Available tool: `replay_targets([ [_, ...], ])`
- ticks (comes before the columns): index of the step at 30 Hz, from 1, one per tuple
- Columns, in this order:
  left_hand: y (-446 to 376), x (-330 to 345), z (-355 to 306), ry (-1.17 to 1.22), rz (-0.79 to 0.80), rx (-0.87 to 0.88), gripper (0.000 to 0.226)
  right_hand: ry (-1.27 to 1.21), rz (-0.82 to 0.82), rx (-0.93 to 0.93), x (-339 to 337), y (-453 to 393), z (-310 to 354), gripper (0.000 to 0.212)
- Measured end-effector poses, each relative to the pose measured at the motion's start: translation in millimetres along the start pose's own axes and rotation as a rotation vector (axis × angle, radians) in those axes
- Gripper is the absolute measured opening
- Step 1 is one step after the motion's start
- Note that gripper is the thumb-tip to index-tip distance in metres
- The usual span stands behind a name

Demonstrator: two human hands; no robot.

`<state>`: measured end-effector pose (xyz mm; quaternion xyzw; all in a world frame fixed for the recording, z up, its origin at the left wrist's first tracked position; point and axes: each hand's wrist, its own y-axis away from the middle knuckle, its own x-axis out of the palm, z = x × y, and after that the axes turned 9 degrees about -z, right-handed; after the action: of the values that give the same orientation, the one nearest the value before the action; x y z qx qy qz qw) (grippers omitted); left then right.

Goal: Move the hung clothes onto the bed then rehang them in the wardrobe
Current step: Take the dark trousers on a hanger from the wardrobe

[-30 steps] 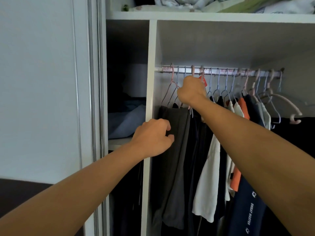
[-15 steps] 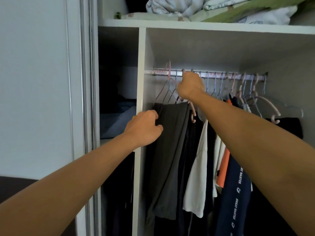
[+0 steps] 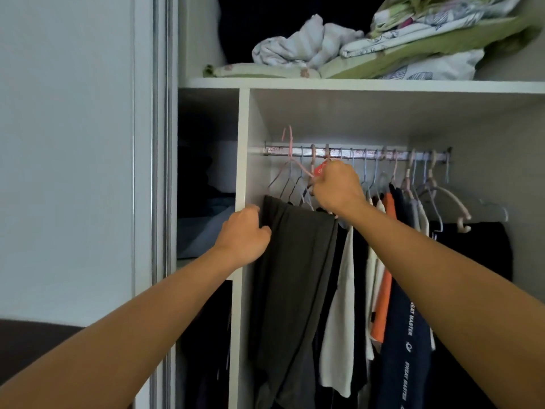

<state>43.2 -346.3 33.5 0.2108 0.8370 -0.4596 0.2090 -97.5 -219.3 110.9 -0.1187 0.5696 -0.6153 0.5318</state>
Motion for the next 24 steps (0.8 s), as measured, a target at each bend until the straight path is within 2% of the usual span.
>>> replay_targets([
  [4, -3, 6, -5, 0.021, 0.065, 0.021, 0.014, 0.041, 0.000, -0.033, -26, 25, -10, 0.040],
  [7, -4, 8, -7, 0.043, 0.127, 0.047, 0.021, 0.110, 0.007, -0.071, -49, 45, -17, 0.044],
  [12, 1, 3, -16, 0.073, 0.167, 0.083, 0.030, 0.297, -0.003, -0.157, -91, 87, -24, 0.035],
  [16, 6, 0, -20, 0.121, 0.186, 0.113, 0.049, 0.370, -0.056, -0.228, -124, 130, -32, 0.028],
  [20, 17, 4, -28, 0.204, 0.239, 0.181, 0.069, 0.421, -0.136, -0.218, -168, 184, -46, 0.040],
  [24, 44, 21, -53, 0.200, 0.258, 0.299, 0.063, 0.487, -0.144, -0.183, -220, 234, -50, 0.033],
])
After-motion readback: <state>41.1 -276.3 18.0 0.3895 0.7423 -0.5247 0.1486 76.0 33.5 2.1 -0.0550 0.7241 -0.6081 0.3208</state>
